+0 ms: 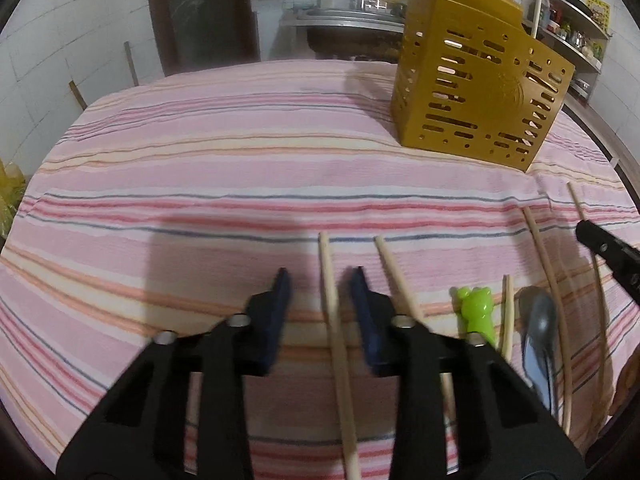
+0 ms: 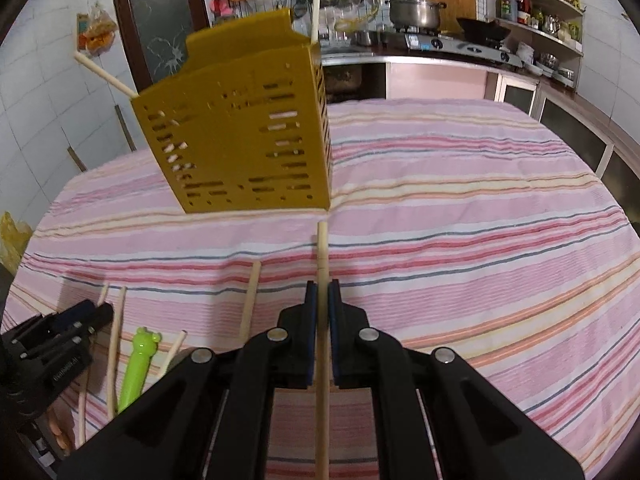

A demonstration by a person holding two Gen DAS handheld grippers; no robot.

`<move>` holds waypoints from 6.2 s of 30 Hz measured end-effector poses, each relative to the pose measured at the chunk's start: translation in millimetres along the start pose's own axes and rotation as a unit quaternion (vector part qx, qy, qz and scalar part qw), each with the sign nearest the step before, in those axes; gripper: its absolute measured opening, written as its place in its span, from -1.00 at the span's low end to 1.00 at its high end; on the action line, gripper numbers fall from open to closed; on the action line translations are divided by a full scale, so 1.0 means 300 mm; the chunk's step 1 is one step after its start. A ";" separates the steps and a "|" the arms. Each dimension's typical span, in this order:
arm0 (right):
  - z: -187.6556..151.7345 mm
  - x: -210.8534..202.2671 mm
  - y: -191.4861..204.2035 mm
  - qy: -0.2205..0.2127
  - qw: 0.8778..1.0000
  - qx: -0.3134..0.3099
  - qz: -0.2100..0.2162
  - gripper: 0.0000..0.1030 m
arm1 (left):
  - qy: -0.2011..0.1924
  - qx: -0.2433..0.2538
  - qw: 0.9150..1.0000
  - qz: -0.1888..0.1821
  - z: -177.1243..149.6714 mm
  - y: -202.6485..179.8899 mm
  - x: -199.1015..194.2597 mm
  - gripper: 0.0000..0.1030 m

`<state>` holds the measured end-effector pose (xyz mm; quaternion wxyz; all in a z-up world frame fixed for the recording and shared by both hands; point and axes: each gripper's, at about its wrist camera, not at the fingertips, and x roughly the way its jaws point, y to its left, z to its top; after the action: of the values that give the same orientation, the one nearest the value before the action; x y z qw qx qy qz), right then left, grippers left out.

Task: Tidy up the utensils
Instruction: 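Lift both held chopsticks and carry them over the yellow caddy, then lower the chopsticks into the caddy and open both tools, then move both tools back down to the remaining chopsticks on the cloth, then close the left tool on a chopstick while the right tool grasps another chopstick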

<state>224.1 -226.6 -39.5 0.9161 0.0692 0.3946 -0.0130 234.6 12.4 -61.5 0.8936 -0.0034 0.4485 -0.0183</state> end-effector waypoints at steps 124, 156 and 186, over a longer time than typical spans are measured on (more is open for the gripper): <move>0.006 -0.246 0.047 -0.127 0.991 -0.031 -0.031 0.48 | -0.177 -0.030 0.984 -0.009 0.083 0.028 -0.354 0.90; -0.070 0.038 0.182 0.019 0.996 -0.080 -0.026 -0.68 | -0.058 -0.026 0.998 0.014 -0.019 -0.028 -0.060 0.90; -0.041 0.049 0.103 0.029 0.998 -0.050 -0.028 -0.84 | 0.004 -0.002 1.000 0.001 -0.021 -0.141 -0.004 -0.54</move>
<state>227.9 -193.9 -54.8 0.9059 0.0123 0.4230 -0.0167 227.6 -29.6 -63.3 0.8917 -0.0042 0.4524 -0.0166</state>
